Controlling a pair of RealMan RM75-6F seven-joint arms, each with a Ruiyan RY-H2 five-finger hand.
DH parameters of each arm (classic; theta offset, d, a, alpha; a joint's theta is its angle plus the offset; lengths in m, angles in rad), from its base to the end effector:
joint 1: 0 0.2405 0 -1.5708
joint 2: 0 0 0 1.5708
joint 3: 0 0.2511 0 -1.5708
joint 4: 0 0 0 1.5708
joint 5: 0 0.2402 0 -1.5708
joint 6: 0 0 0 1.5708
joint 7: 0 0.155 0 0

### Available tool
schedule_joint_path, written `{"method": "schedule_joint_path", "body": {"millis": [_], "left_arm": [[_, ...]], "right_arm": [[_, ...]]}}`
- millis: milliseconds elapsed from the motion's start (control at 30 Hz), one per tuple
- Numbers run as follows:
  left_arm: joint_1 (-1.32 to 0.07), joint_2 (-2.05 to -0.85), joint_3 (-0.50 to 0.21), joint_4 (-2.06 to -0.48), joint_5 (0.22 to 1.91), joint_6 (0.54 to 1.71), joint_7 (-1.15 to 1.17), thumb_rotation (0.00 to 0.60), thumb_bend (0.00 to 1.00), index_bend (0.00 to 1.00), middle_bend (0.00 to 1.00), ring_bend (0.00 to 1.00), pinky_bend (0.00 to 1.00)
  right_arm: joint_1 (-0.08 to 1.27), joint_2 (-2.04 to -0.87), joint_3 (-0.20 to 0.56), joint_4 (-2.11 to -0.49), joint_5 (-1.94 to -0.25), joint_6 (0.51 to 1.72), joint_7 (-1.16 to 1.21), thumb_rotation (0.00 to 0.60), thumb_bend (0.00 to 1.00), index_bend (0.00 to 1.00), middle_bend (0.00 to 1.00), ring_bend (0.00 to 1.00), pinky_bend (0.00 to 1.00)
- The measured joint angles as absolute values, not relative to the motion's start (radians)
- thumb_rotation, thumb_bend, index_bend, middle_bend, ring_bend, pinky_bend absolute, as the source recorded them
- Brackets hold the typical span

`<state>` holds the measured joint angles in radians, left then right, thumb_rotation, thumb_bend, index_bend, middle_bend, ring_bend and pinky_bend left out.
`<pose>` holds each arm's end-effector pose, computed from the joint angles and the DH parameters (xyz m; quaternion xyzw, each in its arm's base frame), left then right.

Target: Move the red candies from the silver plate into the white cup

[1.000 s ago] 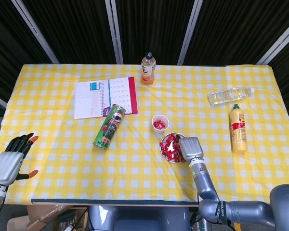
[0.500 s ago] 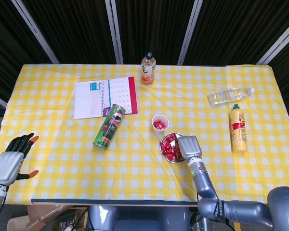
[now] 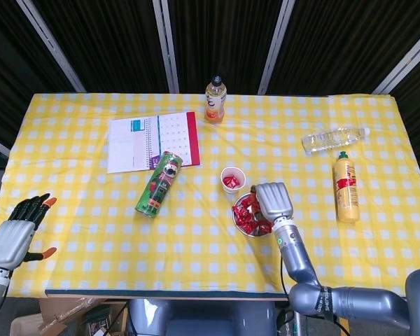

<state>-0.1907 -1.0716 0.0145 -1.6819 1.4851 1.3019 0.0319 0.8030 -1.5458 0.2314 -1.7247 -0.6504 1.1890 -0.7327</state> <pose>-0.3062 0.2066 0.1032 -0.6596 -0.4224 -0.3358 0.5232 -0.1136 -0.3428 -0.0351 0.6903 -0.4299 0.3076 0.4940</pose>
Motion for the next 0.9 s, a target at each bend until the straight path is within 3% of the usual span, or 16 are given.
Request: {"method": "schedule_joint_path", "body": {"millis": [300,633,900], "left_arm": [[-0.195,-1.074,0.011,-1.686,1.474,1.292,0.038,0.6,0.03,0.0,0.0,0.0,0.0],[-0.197,-1.08,0.007,-1.676,1.462,1.289,0.051,0.6,0.03,0.0,0.0,0.0,0.0],[-0.199,-1.079,0.006,-1.679,1.449,1.279,0.05,0.6,0.03,0.0,0.0,0.0,0.0]], "right_arm": [[0.879,-1.534,0.314,-1.741,-0.599,1.162,-0.751,0.6,0.52,0.63,0.74,0.78,0.83],[0.96,-1.604,0.349,-1.602,-0.524,1.1,-0.756,0.6,0.51,0.63,0.74,0.78,0.83],[1.001,-1.643,0.359,-1.522,-0.492,1.068,-0.748,0.6,0.46,0.42,0.74,0.78,0.83]]}}
